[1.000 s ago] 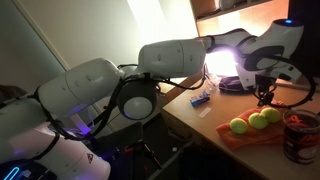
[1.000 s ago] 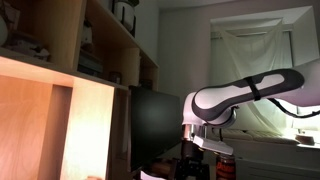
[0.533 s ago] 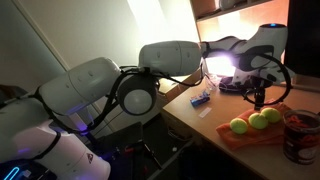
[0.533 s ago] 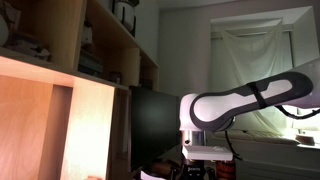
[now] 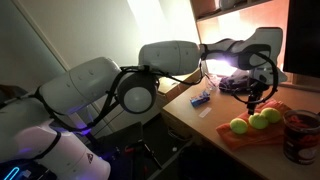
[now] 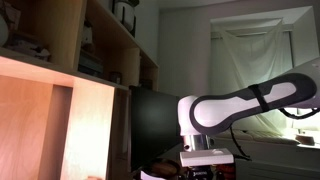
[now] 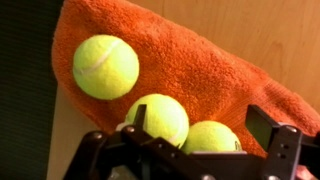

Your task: Put the middle tennis bowl in the can

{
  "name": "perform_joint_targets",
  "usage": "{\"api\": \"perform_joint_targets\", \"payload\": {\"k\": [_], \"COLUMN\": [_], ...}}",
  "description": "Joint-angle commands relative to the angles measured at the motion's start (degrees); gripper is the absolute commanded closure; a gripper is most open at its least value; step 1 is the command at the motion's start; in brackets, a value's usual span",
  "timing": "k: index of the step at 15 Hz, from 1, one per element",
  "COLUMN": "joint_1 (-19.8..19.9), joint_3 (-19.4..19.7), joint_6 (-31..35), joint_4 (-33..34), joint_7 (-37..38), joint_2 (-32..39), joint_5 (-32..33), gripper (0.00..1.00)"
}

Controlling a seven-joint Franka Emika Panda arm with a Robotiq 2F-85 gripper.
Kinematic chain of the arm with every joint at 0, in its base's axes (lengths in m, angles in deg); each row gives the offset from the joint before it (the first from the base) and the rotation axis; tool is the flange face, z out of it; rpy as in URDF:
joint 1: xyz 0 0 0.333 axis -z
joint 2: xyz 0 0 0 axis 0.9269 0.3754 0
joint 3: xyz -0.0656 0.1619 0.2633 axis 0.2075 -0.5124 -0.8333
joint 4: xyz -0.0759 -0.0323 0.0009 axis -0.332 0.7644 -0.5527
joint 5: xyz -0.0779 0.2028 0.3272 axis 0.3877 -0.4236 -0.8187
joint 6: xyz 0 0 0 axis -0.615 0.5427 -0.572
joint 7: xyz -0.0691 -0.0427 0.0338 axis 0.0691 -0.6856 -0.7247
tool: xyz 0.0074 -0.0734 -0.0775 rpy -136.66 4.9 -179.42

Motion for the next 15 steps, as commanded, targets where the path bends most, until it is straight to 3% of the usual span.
{"api": "perform_joint_targets", "payload": {"k": [1, 5, 15], "joint_1": [1.6, 3.1, 2.5], "joint_3": [-0.8, -1.4, -2.0], "joint_6": [0.4, 0.9, -0.8], "joint_4": [-0.4, -1.6, -2.1], "joint_7": [0.5, 0.0, -1.5], "joint_2": [0.0, 0.0, 0.1], "joint_5": [-0.3, -0.9, -0.6], "gripper": [0.0, 0.0, 0.0]}}
